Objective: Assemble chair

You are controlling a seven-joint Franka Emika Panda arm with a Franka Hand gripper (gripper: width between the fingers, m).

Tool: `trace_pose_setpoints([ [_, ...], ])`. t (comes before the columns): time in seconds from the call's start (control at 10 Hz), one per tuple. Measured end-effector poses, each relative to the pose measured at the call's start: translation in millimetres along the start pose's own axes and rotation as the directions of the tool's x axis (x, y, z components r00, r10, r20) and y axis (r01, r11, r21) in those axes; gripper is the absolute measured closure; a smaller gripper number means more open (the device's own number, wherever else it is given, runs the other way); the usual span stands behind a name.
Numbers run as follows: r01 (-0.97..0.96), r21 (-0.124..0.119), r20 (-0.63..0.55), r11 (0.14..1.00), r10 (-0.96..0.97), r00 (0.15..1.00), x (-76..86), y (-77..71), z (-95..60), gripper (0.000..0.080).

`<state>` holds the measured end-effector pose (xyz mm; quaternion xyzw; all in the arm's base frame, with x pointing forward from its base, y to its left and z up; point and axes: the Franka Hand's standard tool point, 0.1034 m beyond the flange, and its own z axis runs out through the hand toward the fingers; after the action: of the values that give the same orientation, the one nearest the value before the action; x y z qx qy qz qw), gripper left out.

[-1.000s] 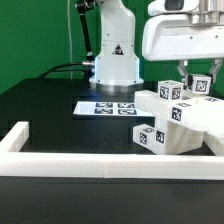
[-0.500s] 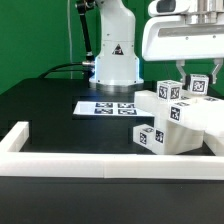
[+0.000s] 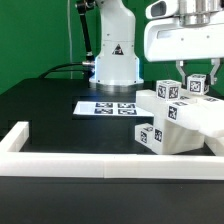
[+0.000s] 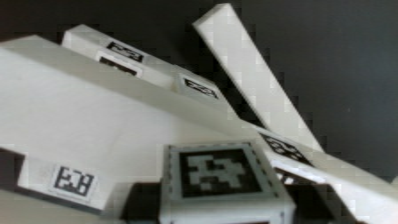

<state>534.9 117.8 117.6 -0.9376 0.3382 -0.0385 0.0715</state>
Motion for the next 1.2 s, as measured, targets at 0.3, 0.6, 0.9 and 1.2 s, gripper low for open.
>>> trace_pose_setpoints([
  [0.3,-0.236,0.003,0.003,0.972,0.236,0.972,-0.9,-1.2,-0.1,0.0512],
  [0.6,-0.354,0.01,0.007,0.935,0.354,0.935,-1.6,-2.7,0.0,0.0512],
  [0.9,-0.279,-0.008,0.017,0.96,0.279,0.96,-4.9,-3.4,0.2,0.026],
  [1.2,0.031,-0.017,0.011,0.999,-0.031,0.999,-5.1,-5.1,-0.6,0.0174],
])
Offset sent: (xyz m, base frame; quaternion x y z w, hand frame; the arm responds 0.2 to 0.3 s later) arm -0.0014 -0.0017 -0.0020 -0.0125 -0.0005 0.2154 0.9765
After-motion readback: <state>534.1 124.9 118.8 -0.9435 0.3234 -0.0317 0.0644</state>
